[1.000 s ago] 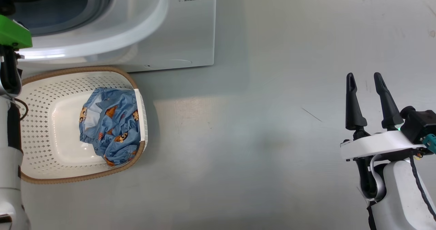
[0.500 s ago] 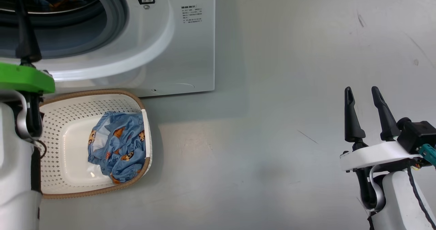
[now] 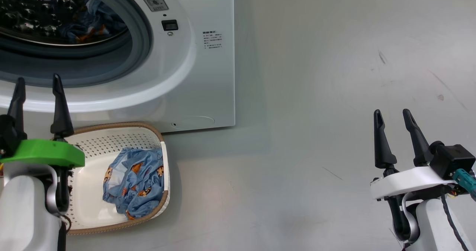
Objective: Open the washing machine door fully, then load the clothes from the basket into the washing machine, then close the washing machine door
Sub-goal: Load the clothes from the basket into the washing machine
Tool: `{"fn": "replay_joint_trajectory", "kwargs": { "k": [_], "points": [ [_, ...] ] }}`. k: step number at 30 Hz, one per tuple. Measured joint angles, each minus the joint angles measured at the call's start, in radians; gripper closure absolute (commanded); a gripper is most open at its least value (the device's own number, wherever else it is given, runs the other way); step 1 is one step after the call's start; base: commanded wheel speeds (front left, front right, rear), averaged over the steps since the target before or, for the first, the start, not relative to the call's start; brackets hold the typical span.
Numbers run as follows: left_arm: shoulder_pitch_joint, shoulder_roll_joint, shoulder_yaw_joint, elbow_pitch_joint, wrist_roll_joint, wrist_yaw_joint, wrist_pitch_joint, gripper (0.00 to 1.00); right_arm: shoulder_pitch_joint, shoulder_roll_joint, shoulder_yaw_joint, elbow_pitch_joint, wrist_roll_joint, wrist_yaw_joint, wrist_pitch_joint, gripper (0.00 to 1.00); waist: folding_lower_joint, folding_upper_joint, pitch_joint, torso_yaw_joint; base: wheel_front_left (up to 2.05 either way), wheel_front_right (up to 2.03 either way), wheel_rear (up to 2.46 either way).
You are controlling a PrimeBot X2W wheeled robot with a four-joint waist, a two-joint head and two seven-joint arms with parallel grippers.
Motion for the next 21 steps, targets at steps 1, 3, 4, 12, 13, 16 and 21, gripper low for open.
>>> {"fn": "replay_joint_trajectory", "kwargs": {
  "k": [1, 3, 4, 12, 13, 16, 21],
  "points": [
    [0.016, -0.004, 0.001, -0.005, 0.001, 0.0, 0.0, 0.0, 0.003, -0.001, 0.001, 0.0, -0.001, 0.0, 0.0, 0.0, 0.0, 0.0, -0.008, 0.0, 0.0, 0.0, 0.0],
    [0.046, -0.014, 0.007, -0.02, 0.002, 0.008, 0.0, 0.0, 0.012, -0.002, 0.001, 0.0, -0.002, 0.0, 0.0, 0.0, 0.0, 0.0, -0.023, -0.001, 0.0, 0.0, 0.0],
    [0.062, -0.018, 0.009, -0.028, 0.009, 0.008, 0.0, 0.0, 0.017, -0.002, 0.002, 0.0, -0.003, 0.0, 0.0, 0.0, 0.0, 0.0, -0.031, -0.002, 0.0, 0.0, 0.0],
    [0.199, -0.068, 0.008, -0.064, 0.038, 0.017, 0.0, 0.0, 0.059, -0.009, 0.007, 0.0, -0.01, 0.0, 0.0, 0.0, 0.0, 0.0, -0.094, -0.004, 0.0, 0.0, 0.0],
    [0.214, -0.068, 0.007, -0.066, 0.049, 0.017, 0.0, 0.0, 0.067, -0.011, 0.005, 0.0, -0.01, 0.0, 0.0, 0.0, 0.0, 0.0, -0.103, -0.004, 0.0, 0.0, 0.0],
    [0.256, -0.072, 0.006, -0.076, 0.063, 0.017, 0.0, 0.0, 0.092, -0.015, -0.001, 0.0, -0.01, 0.0, 0.0, 0.0, 0.0, 0.0, -0.128, -0.002, 0.0, 0.0, 0.0],
    [0.322, -0.082, 0.01, -0.107, 0.082, 0.017, 0.0, 0.0, 0.128, -0.024, -0.011, -0.004, -0.017, 0.0, 0.0, 0.0, 0.0, 0.0, -0.166, 0.005, 0.0, 0.0, 0.0]
  ]
}}
